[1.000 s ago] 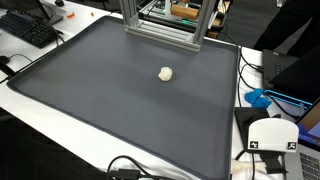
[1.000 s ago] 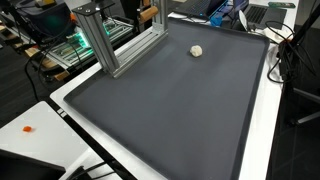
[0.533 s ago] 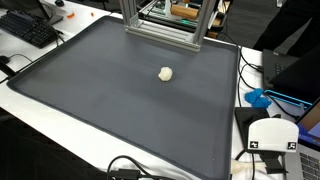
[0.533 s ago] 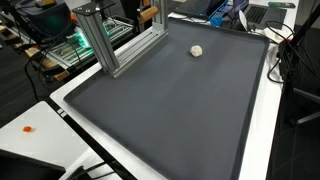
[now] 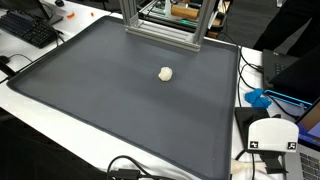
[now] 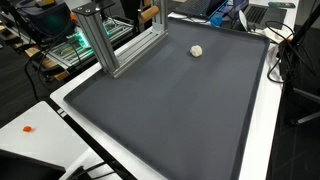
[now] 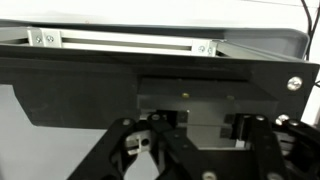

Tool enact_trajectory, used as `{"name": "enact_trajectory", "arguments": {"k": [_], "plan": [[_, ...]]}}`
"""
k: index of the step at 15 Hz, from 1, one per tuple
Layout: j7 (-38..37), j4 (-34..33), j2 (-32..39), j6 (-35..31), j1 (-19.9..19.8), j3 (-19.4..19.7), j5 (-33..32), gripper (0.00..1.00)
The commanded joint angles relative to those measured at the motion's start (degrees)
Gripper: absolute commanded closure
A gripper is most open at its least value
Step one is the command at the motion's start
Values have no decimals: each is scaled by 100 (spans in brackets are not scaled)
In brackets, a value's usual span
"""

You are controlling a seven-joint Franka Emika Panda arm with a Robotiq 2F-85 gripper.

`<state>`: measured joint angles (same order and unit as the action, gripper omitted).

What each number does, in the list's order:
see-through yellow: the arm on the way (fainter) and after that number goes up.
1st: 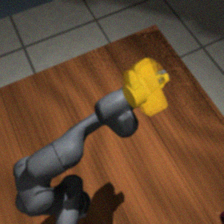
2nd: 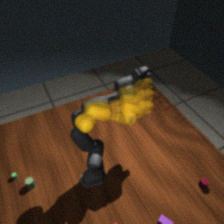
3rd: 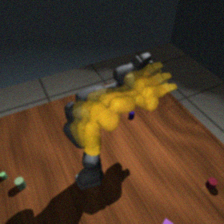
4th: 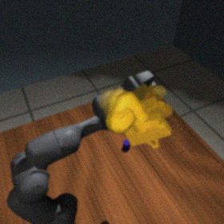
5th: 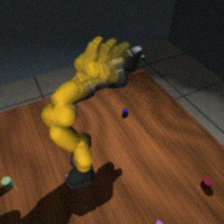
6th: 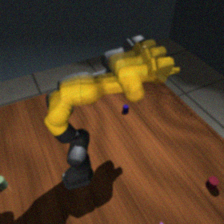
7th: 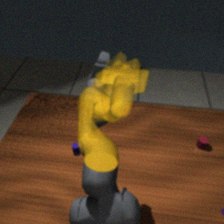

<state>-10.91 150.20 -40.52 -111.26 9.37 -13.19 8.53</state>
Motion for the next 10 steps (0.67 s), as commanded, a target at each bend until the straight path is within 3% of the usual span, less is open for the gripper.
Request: {"name": "enact_trajectory", "arguments": {"k": [1,10], "plan": [[25,150,-30,-155,52,-8,-54,65],[143,-93,22,-174,4,32,-256,65]]}}
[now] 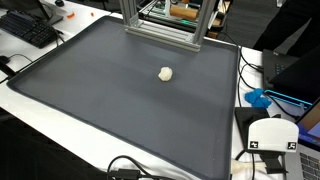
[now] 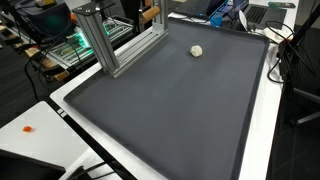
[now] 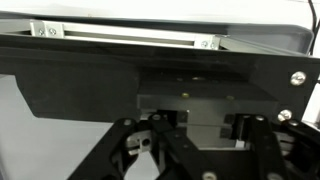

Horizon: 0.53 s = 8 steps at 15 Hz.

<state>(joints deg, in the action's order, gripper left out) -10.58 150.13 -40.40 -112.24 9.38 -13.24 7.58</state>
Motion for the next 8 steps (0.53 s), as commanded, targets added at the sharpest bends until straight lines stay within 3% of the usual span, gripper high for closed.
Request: {"name": "enact_trajectory", "arguments": {"k": [1,8], "plan": [[174,-125,38,-110,9,60,-188,65],[554,-497,355,-431,20,154,-454,65]]}}
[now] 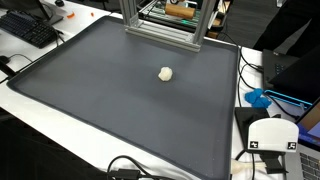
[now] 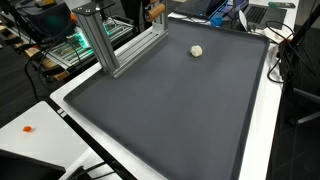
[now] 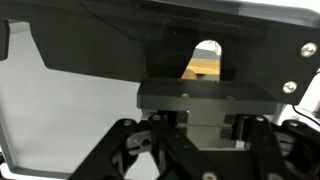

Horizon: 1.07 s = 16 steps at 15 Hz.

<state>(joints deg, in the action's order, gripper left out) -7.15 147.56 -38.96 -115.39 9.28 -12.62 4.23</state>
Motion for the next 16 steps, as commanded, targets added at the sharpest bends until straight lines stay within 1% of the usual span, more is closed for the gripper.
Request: {"name": "enact_trajectory", "arguments": {"k": [1,6,9,12,13,16], "plan": [[269,-310,287,-174,37,107,-133,65],[544,-595,783,-678,92,158,-82,65],[609,-676,1133,-1172,128,119,-70,65],[503,-727,1422,-1734,123,39,-144,65],[503,-606,1246,-1514,138,100,-92,40],[505,-682,1448,-1685,142,87,-103,40]]}}
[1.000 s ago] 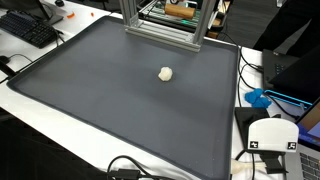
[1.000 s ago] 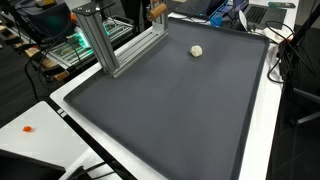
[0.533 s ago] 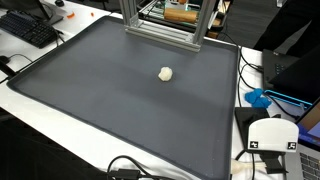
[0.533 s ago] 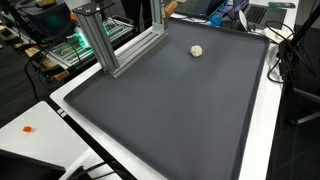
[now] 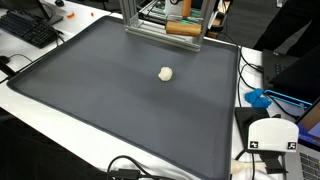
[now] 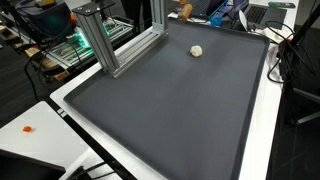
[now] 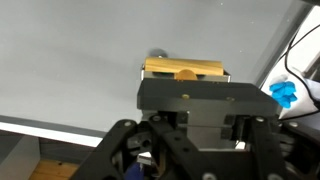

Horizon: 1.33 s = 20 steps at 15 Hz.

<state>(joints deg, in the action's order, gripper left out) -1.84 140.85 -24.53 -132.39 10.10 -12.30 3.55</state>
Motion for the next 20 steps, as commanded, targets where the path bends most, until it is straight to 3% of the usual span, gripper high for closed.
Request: {"name": "enact_trajectory", "arguments": {"k": [1,5,6,9,20], "plan": [[-26,-17,16,12,60,55,-35,40],[-26,-31,16,12,61,54,-35,40],[-26,-33,16,12,61,54,-35,65],[120,66,295,-420,136,112,116,65],[80,75,1377,-1505,5,81,-269,65]]}}
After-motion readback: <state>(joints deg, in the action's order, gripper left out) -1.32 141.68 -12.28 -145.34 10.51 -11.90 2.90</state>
